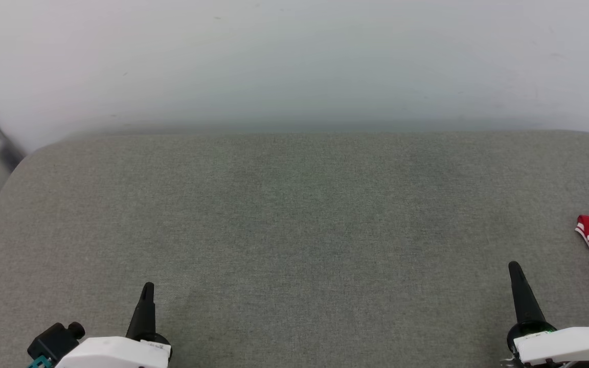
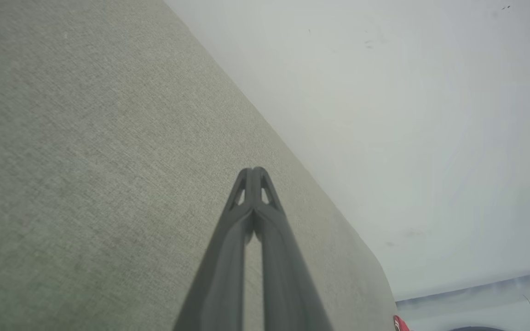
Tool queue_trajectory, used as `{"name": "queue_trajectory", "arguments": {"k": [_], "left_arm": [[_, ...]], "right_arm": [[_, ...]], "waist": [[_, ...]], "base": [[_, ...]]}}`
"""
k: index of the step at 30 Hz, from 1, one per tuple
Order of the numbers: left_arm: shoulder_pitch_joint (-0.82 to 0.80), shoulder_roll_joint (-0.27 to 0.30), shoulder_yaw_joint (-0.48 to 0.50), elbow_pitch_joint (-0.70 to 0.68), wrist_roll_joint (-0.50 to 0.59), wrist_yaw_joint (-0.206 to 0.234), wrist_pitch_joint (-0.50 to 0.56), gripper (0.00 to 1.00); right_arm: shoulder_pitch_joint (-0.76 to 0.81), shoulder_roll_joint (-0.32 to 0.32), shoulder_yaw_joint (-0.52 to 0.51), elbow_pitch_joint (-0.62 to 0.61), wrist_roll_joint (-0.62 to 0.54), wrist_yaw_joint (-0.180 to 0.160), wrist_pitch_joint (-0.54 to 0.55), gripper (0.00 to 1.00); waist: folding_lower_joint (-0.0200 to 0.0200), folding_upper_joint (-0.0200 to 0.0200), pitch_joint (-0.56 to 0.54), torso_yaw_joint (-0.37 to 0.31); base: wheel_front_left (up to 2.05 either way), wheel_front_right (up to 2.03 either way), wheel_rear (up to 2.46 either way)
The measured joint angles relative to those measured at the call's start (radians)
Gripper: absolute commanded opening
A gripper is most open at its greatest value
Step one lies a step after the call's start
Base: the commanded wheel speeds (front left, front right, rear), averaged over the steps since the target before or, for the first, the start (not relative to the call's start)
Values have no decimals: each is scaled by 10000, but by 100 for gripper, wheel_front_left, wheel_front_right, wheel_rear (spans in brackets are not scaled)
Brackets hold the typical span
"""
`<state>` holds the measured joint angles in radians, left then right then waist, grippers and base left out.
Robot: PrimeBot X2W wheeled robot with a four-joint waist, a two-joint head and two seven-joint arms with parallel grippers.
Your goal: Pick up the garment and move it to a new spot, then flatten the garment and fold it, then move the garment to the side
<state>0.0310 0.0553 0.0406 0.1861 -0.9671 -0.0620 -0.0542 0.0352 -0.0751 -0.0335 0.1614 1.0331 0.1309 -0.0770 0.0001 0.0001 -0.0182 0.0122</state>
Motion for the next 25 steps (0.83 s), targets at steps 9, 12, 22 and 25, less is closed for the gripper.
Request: {"name": "queue_trajectory", "arguments": {"k": [9,12,22,25], "left_arm": [[-207,4,88,96,-1057,-92,251,0],[-285,4,123,123,-1386,-136,341,0],[-506,4,251,213,-2441,-251,608,0],[-577,4,274,238,-2721,-265,667,0]], "right_arm": [[-201,-12,-61,125,1009,0,255,0],[-280,-13,-79,161,1310,0,339,0],[-483,-17,-150,314,2297,0,606,0],[-570,-17,-169,334,2562,0,662,0]], "waist": [[0,0,27,-16],[0,0,36,-21],[0,0,66,-38],[0,0,75,-43]], "base": [[0,0,0],[0,0,0],[0,0,0],[0,0,0]]}}
